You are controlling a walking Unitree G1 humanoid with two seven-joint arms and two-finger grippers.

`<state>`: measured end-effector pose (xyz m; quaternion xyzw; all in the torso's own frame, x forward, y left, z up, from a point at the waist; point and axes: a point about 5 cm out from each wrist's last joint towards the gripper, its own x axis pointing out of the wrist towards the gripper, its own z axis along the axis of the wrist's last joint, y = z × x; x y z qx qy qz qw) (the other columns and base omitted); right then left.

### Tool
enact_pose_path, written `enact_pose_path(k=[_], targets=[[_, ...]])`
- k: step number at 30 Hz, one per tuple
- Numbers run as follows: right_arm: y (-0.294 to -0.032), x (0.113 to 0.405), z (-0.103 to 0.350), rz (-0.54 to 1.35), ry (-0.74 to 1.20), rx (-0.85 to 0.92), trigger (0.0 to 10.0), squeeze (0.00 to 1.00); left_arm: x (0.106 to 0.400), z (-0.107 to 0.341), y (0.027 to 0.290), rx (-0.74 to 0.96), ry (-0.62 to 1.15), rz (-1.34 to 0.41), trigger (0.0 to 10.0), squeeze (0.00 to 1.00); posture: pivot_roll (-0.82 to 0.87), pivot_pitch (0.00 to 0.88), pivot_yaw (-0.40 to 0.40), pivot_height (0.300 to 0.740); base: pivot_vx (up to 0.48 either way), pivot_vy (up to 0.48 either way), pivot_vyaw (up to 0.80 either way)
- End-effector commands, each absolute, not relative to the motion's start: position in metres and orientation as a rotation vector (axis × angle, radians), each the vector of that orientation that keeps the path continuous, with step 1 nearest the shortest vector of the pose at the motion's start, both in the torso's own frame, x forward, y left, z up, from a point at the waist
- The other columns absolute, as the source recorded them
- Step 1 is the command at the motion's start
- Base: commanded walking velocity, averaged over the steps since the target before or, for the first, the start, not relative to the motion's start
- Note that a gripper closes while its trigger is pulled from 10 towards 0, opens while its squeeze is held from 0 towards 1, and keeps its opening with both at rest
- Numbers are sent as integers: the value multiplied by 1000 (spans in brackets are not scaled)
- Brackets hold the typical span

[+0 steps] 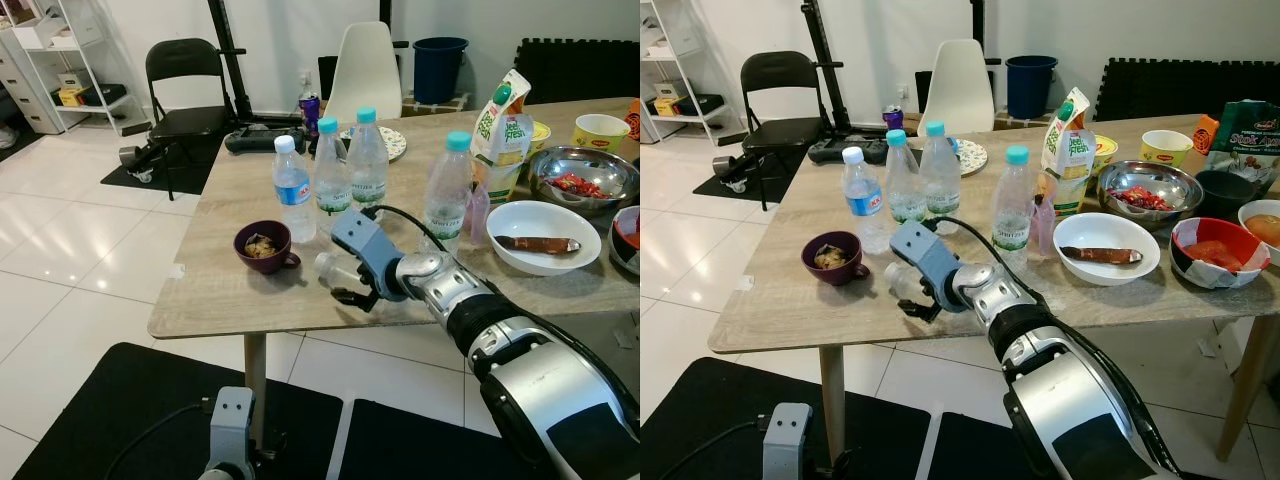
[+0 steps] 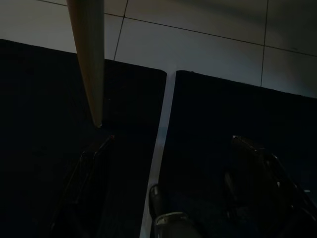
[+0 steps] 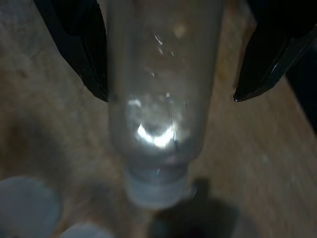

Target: Restocking fridge

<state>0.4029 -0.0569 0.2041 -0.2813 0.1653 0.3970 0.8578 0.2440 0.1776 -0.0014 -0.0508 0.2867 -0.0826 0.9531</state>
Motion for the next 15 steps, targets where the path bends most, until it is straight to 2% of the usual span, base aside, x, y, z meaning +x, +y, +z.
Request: enact_pose_path(k=[1,15], targets=[[-59,402,200,837,386,-604,10000,0,236,-8,187,-97,624,-155,10000,0,14,197,52,740,0,0,0],[-59,403,203,824,377,-588,10000,0,239,-7,186,-99,627,-162,10000,0,14,193,55,740,0,0,0]])
